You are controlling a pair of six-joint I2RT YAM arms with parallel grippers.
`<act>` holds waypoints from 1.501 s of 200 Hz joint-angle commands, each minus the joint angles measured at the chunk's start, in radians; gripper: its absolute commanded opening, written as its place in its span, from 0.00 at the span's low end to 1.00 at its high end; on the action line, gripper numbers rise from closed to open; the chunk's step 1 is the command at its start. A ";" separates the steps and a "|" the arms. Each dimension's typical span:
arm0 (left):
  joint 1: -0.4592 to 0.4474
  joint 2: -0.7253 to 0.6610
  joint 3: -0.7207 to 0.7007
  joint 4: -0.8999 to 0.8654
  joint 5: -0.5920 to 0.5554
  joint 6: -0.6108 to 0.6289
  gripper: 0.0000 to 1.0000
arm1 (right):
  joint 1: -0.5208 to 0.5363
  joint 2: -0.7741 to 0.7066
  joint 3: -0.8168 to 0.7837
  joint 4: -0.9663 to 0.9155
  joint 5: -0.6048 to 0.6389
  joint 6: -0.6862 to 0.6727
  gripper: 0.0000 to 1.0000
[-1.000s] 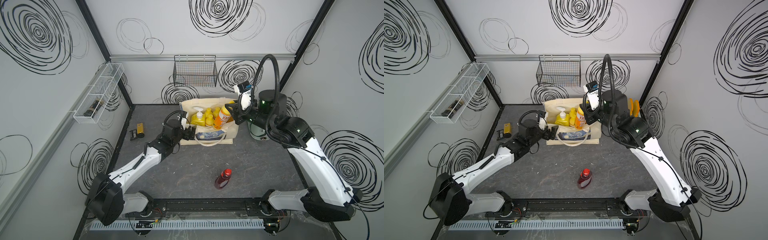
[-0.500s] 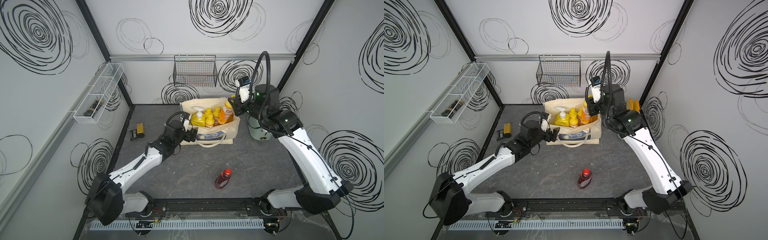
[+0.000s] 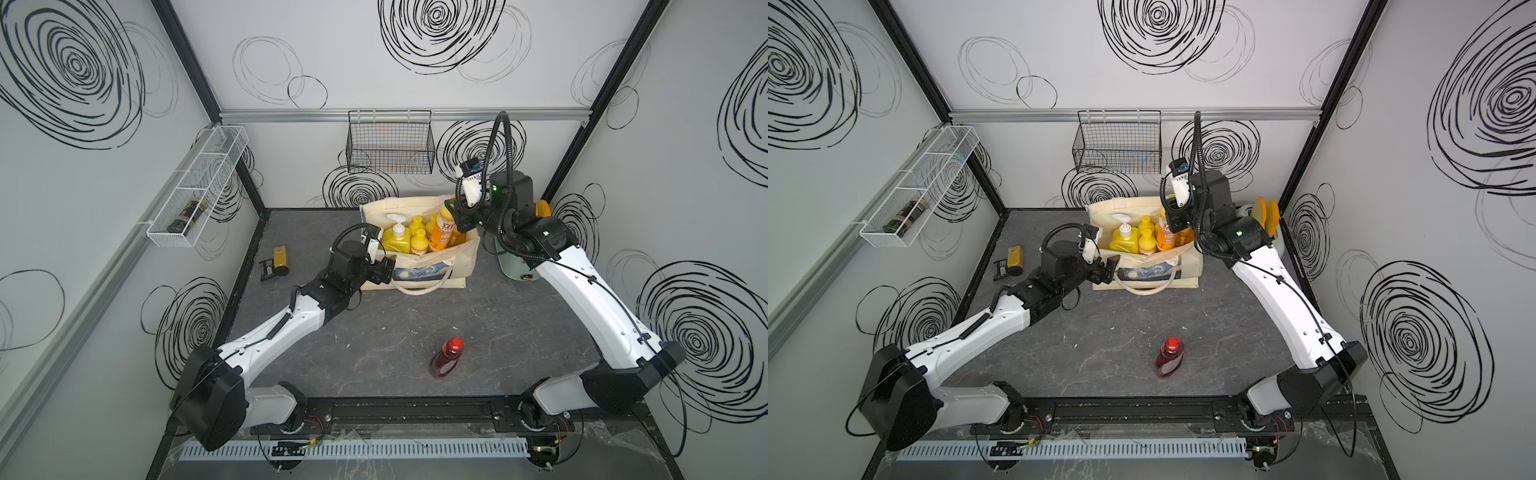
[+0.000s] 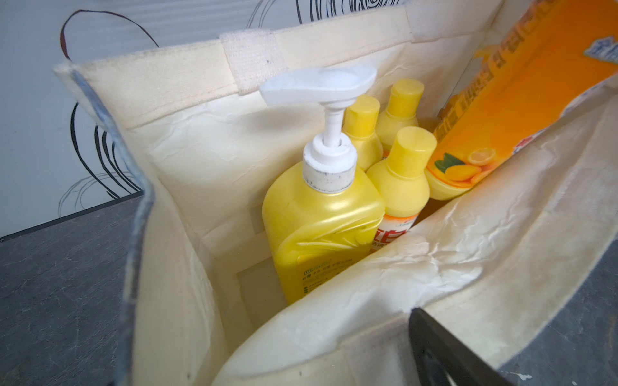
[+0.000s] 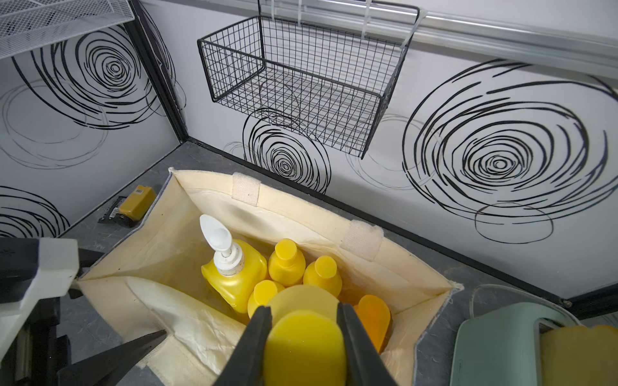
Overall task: Pack dish soap into the shopping bag
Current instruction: Place the bottle of dish soap in the shopping bag.
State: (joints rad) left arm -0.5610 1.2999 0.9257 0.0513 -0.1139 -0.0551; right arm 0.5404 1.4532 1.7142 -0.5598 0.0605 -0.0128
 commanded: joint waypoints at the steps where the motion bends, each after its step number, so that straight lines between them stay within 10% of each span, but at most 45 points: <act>1: -0.008 -0.022 0.013 0.009 -0.002 0.020 0.96 | -0.003 -0.016 0.012 0.160 0.001 -0.023 0.10; 300: -0.024 -0.061 0.011 0.002 -0.018 0.032 0.96 | -0.005 0.081 -0.309 0.416 0.003 -0.005 0.09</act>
State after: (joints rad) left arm -0.5762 1.2678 0.9257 0.0471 -0.1253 -0.0418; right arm 0.5404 1.5356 1.4147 -0.2890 0.0643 -0.0189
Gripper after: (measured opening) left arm 0.962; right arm 0.320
